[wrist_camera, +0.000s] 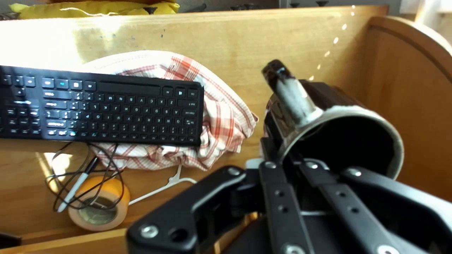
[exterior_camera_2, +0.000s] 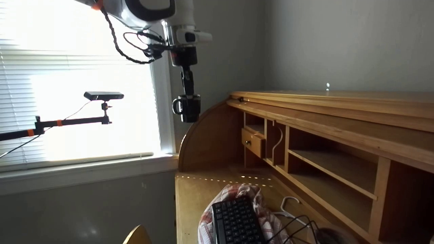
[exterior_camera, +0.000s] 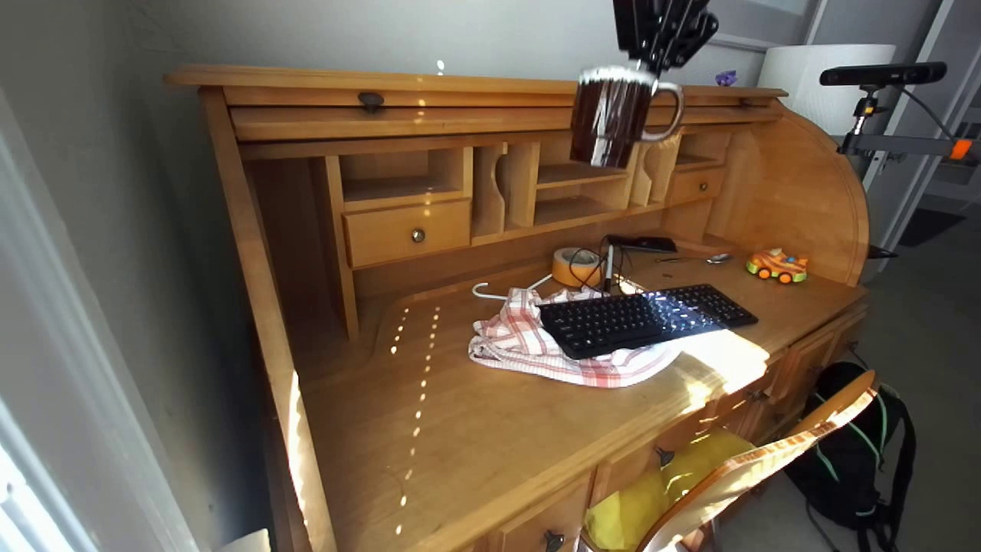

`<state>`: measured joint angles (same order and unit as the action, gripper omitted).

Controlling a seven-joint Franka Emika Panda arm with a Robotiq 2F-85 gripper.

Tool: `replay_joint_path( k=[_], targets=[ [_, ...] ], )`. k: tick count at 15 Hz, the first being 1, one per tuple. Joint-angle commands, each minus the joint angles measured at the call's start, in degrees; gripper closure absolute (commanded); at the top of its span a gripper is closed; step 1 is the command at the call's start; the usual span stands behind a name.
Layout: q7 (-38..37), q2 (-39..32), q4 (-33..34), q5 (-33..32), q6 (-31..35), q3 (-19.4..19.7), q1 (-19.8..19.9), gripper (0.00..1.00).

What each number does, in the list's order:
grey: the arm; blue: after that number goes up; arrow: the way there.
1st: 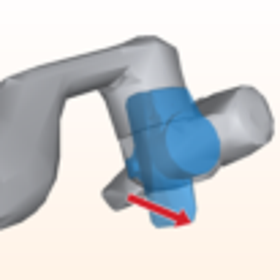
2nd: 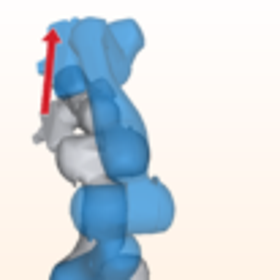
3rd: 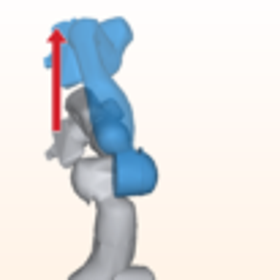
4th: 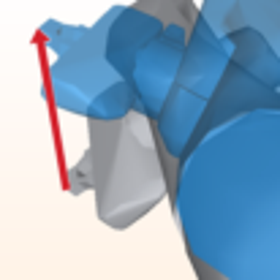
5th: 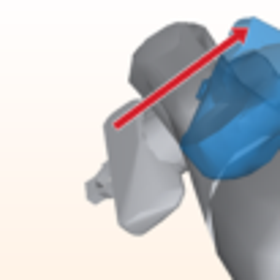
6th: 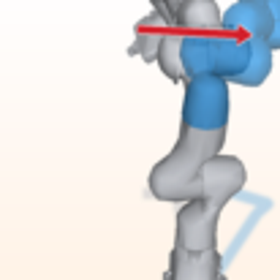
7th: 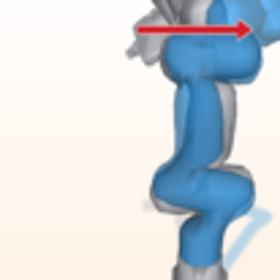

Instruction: Put the mug on the top part of the desk

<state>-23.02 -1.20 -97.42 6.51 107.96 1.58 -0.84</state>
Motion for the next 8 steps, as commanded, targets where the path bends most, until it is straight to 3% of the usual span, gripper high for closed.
replay_joint_path(
  k=[1,7,8],
  targets=[
    [-8.4,-3.3,14.7,1.2,-9.3,1.4,2.4,0.98],
    [-22.3,-11.0,33.8,0.5,-13.9,4.7,5.4,0.98],
    [-17.7,-5.8,25.4,0.0,-10.2,4.1,4.7,0.93]
  ],
)
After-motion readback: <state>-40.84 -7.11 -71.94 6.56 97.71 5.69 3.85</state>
